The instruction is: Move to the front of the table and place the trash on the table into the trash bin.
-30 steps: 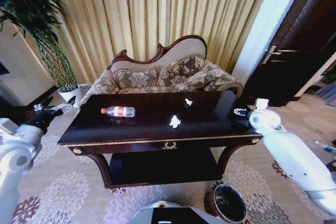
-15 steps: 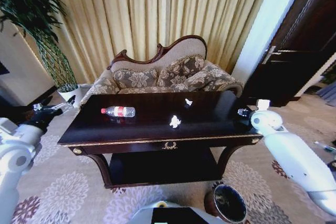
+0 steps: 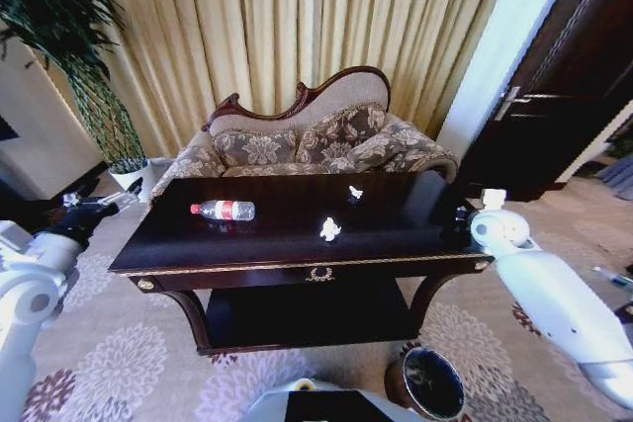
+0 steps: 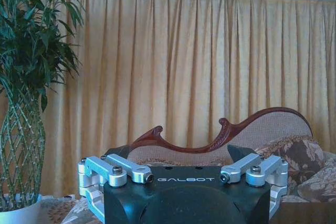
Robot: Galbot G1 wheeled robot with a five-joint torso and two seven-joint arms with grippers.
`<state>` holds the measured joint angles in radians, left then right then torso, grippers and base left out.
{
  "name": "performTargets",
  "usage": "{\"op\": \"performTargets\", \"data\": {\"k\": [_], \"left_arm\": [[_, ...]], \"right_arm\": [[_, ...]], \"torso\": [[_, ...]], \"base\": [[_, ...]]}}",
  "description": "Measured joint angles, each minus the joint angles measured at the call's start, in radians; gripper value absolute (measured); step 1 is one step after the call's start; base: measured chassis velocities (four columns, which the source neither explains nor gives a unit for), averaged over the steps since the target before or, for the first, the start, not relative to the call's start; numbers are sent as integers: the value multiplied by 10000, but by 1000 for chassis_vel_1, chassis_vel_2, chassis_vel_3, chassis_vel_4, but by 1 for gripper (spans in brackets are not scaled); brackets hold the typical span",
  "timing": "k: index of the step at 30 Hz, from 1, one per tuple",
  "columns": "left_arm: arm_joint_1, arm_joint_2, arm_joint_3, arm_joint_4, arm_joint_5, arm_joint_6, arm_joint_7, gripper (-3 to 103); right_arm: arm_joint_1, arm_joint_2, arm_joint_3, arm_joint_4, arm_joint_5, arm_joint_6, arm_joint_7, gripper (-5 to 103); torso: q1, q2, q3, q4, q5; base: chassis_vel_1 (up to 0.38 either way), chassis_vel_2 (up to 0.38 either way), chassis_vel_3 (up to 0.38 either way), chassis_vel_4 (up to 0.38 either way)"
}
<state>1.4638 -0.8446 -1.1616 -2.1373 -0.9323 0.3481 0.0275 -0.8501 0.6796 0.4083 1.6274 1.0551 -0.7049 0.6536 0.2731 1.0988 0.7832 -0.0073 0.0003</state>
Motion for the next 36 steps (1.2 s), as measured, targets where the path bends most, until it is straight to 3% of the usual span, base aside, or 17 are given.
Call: {"op": "performTargets", "data": {"k": [11, 17, 19, 21, 28, 36], "left_arm": [[129, -18, -118, -52, -57, -10, -1, 100], [93, -76, -131, -87, -88, -10, -5, 100], [47, -142, -117, -66, -72, -10, -7, 100], [46, -177, -101, -57, -55, -10, -16, 100], [112, -215, -115, -75, -30, -10, -13, 100], [81, -192, -99, -55, 28, 9, -10, 100]], "right_arm": [[-506, -262, 634, 1484, -63, 806, -249, 2], [-1600, -395, 1515, 3320, 69, 2081, -752, 2], [-2383, -320, 2055, 4331, -22, 2709, -1375, 2], [-2798, -273, 2289, 4893, -5, 2894, -1675, 2], [-3365, -102, 2541, 6362, 41, 3084, -1719, 2], [-3871, 205, 2667, 7233, 70, 2586, -1483, 2]], "torso": [[0, 0, 0, 2, -4], [0, 0, 0, 3, -5], [-1, 0, -1, 5, -6], [0, 0, 0, 2, -4], [0, 0, -1, 6, -4], [1, 0, 0, 3, -2]], "base": [[0, 0, 0, 0], [0, 0, 0, 0], [0, 0, 0, 0], [0, 0, 0, 0], [0, 0, 0, 0], [0, 0, 0, 0]]}}
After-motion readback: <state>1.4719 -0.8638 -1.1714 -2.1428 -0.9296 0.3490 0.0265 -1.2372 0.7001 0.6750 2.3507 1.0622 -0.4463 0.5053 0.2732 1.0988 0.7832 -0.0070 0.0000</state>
